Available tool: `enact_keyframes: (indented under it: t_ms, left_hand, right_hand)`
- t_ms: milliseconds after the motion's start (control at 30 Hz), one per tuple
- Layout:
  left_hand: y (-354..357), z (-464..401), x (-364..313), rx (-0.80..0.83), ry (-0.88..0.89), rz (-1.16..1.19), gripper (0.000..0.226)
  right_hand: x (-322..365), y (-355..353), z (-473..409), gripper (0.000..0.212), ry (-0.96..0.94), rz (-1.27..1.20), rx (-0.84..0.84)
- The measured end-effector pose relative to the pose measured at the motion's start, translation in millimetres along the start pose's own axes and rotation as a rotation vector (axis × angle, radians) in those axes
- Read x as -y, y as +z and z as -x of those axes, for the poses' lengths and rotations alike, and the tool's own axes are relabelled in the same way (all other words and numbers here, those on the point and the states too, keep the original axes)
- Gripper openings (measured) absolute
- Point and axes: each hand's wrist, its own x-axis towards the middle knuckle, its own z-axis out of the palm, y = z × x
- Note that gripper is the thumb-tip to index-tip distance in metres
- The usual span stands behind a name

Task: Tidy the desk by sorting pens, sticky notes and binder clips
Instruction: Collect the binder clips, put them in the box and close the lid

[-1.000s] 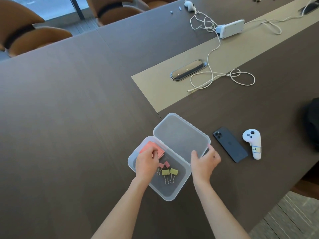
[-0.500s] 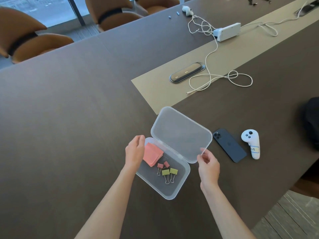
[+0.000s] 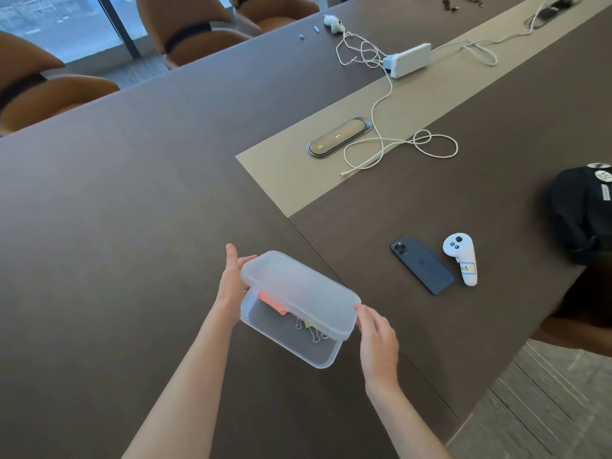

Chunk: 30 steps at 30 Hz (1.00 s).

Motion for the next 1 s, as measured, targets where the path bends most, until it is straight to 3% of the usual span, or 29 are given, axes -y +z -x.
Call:
enact_keyframes:
  t_ms: [133, 267, 433, 533, 600, 867, 1000]
  left_hand:
    - [-13.9, 2.8, -0.1, 0.083, -0.019, -0.056, 0.092]
    - [-17.3, 8.4, 0.7, 0.147, 0.008, -0.210, 0.080]
    - [-15.8, 11.9, 4.8, 0.222, 0.005, -0.535, 0.093]
    - [-13.5, 10.0, 14.9, 0.230, 0.096, -0.798, 0.083]
    - [-11.9, 10.4, 21.0, 0.228, 0.153, -0.943, 0.089]
    - [-13.9, 6.9, 24.3, 0.158, 0.169, -0.825, 0.090]
    - [-11.4, 9.8, 30.0, 0.030, 0.154, -0.811, 0.071]
  right_hand:
    - [0.7, 0.9, 14.9, 0.024, -0.003, -0.018, -0.012]
    - [-2.9, 3.0, 24.9, 0.030, -0.006, 0.009, 0.022]
    - [-21.2, 9.6, 24.0, 0.027, 0.007, 0.107, 0.022]
    - [-35.2, 13.0, 16.5, 0.036, -0.077, 0.341, -0.007]
    - [-41.5, 15.8, 14.2, 0.038, -0.139, 0.443, -0.013]
    - [-48.0, 17.9, 15.3, 0.041, -0.088, 0.409, 0.043]
    - [-49.6, 16.9, 11.0, 0.042, -0.126, 0.485, 0.084]
